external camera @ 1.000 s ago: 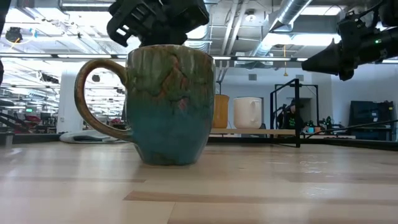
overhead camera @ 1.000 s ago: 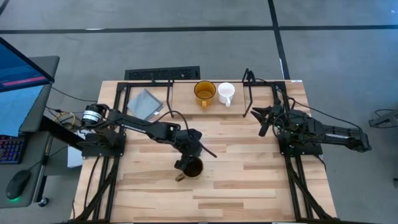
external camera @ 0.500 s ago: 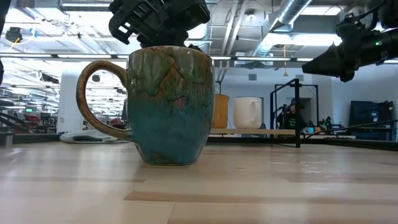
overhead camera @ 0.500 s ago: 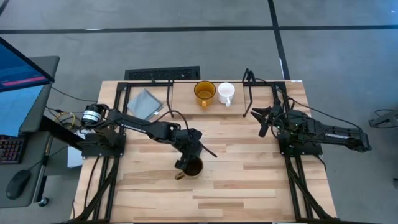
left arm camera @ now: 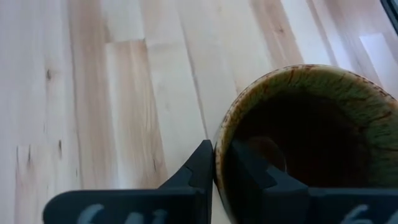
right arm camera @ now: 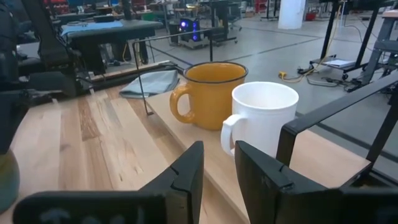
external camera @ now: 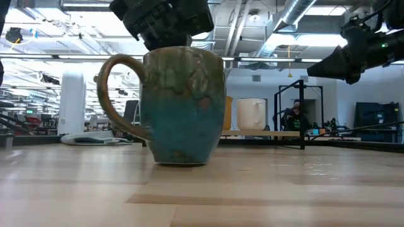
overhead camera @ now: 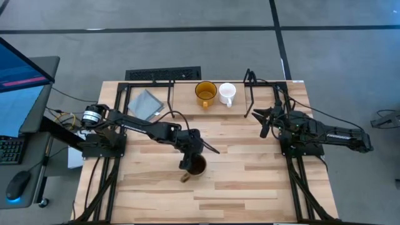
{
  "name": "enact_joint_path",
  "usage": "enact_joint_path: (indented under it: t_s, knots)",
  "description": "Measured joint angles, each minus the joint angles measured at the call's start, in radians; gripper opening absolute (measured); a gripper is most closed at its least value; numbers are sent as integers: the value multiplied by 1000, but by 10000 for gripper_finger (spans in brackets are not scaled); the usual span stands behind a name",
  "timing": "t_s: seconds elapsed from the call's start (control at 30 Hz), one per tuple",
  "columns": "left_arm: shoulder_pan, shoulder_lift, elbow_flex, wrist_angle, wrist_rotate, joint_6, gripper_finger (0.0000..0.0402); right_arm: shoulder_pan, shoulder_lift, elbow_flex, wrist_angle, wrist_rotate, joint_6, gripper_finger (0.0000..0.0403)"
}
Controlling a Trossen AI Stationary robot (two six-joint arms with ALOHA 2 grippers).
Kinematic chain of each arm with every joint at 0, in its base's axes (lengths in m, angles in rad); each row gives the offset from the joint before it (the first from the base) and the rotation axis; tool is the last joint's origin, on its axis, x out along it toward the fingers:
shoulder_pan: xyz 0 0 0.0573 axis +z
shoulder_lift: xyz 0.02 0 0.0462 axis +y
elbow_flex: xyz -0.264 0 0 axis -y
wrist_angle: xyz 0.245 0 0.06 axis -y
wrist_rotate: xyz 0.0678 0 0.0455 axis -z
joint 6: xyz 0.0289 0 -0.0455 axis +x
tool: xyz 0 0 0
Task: Stack small to large cups/mugs on shelf
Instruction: Put the brown mug on the shelf
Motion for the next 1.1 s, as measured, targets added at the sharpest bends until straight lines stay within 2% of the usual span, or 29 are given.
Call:
enact_joint_path:
  t_s: [0.37,0.5,0.83,1.1]
  knots:
    - [51,-7,0,-26,-33,-136,18,0,0,0,-28,0,0,113]
    - [80,-32,-3,-56,-68,-138,17,0,0,0,-32,0,0,113]
    - [169,-206,-4,-165,-187,-162,16,-2,0,0,-39,0,0,113]
    - [310,-302,-4,-255,-246,-167,16,-2,0,0,-37,4,1,113]
